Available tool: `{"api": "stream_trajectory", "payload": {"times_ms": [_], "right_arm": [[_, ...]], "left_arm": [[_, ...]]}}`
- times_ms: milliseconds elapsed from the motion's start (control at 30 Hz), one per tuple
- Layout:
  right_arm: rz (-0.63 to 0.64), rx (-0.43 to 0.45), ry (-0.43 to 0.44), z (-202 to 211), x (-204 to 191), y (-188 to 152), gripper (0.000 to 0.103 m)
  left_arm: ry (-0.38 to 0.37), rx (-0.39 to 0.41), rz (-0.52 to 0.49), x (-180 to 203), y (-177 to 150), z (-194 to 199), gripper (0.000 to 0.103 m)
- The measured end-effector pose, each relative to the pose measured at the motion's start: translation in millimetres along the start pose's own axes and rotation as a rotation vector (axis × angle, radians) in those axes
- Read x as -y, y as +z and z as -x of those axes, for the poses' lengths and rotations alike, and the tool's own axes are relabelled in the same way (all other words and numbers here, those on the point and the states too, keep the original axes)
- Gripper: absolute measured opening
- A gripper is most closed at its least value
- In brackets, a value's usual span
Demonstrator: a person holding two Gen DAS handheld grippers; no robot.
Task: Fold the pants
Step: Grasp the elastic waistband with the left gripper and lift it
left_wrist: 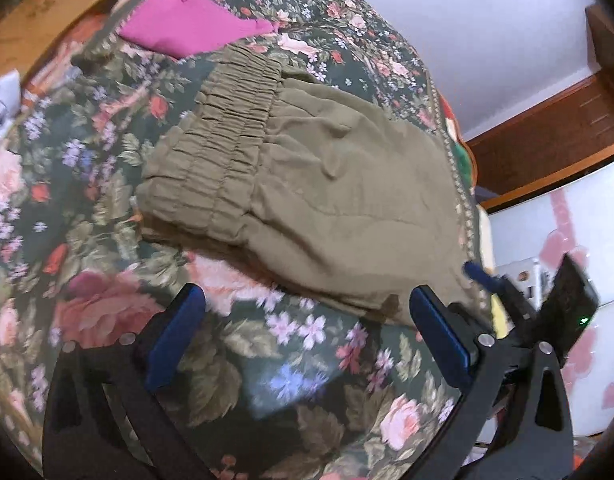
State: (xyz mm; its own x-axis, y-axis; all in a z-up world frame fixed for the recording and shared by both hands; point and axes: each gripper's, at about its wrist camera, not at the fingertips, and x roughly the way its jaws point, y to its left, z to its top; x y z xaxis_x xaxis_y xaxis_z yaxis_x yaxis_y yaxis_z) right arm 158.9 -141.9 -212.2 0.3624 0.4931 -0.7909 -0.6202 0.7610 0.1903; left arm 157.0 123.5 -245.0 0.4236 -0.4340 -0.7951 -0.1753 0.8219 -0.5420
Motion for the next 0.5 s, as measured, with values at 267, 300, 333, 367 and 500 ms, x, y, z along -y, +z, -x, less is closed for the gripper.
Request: {"api": "stream_trajectory", "payload": {"times_ms": [267, 300, 333, 367, 500], "right_arm": [[-0.073, -0.036, 0.069, -5, 7, -5, 0.088], [-0.074, -0.036, 0.072, -5, 7, -5, 0.088], [-0.076, -0.036, 0.076, -4, 7, -6, 0.088], [-0.078, -0.037, 0.079, -5, 7, -6, 0.088], [-0.085, -0.035, 0.087, -4, 7, -6, 0.088]], "left_arm": [[-0.134, -0.036, 0.061, -16, 31, -24, 0.103], [-0.157, -0.039, 0.079, -20, 36, -25, 0.103], [-0.170, -0.032, 0.101, -24, 40, -25, 0.100], [-0.166, -0.022, 0.116, -27, 42, -23, 0.096], [-0.011, 0.026, 0.125, -34, 46, -18, 0.049]]}}
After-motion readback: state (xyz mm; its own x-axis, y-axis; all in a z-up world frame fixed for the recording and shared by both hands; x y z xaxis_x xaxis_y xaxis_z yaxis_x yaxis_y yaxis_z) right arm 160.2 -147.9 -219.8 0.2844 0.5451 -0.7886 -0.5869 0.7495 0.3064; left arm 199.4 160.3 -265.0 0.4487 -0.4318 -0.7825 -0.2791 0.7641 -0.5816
